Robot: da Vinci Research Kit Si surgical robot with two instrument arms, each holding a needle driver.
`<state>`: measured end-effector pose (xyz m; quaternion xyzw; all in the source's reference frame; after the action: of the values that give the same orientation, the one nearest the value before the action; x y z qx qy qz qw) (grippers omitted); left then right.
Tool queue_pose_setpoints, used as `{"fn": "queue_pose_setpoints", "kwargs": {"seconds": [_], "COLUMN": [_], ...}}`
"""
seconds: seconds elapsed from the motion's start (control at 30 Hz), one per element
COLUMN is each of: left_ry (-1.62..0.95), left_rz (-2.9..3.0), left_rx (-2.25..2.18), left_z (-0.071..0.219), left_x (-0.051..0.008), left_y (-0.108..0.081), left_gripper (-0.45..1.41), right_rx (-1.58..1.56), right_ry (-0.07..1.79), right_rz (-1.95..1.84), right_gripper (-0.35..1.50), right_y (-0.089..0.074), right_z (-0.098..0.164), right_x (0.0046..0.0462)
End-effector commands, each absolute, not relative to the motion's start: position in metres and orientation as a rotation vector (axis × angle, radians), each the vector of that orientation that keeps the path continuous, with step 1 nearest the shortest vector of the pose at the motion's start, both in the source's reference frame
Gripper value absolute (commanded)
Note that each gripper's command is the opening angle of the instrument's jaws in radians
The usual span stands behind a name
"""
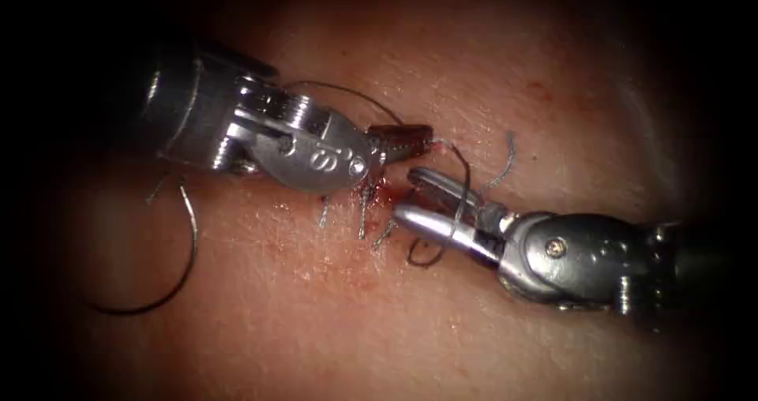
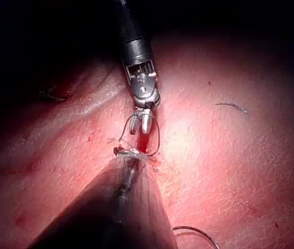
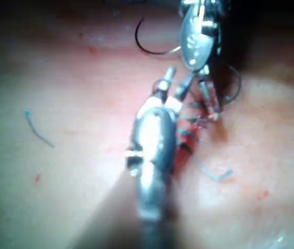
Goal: Wound Closure
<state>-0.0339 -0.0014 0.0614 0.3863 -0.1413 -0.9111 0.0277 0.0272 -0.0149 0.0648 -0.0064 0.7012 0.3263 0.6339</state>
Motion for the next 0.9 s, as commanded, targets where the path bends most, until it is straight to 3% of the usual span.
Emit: {"fn": "queue_pose_setpoints", "kwargs": {"seconds": [0.03,0.13,0.47,0.9], "left_ry": [-0.433,-0.432,-0.436,-0.405], "left_rz": [-2.814,-2.808,-2.805,-2.785], "left_rx": [1.199,1.201,1.204,1.214], "left_z": [0.0618,0.0617,0.0623,0.063], "left_x": [-0.0343,-0.0339,-0.0336,-0.0348], "left_y": [-0.0017,-0.0021,-0.0046,-0.0076], "left_gripper": [-0.45,-0.45,-0.45,-0.45], "right_rx": [-0.02,-0.036,-0.058,-0.104], "right_ry": [1.605,1.605,1.517,1.368], "right_rz": [0.782,0.855,1.085,1.329], "right_gripper": [0.26,0.44,0.73,0.73], "right_y": [-0.0157,-0.0155,-0.0151,-0.0163], "right_z": [0.0656,0.0661,0.0678,0.072], "right_x": [0.0276,0.0268,0.0245,0.0228]}}
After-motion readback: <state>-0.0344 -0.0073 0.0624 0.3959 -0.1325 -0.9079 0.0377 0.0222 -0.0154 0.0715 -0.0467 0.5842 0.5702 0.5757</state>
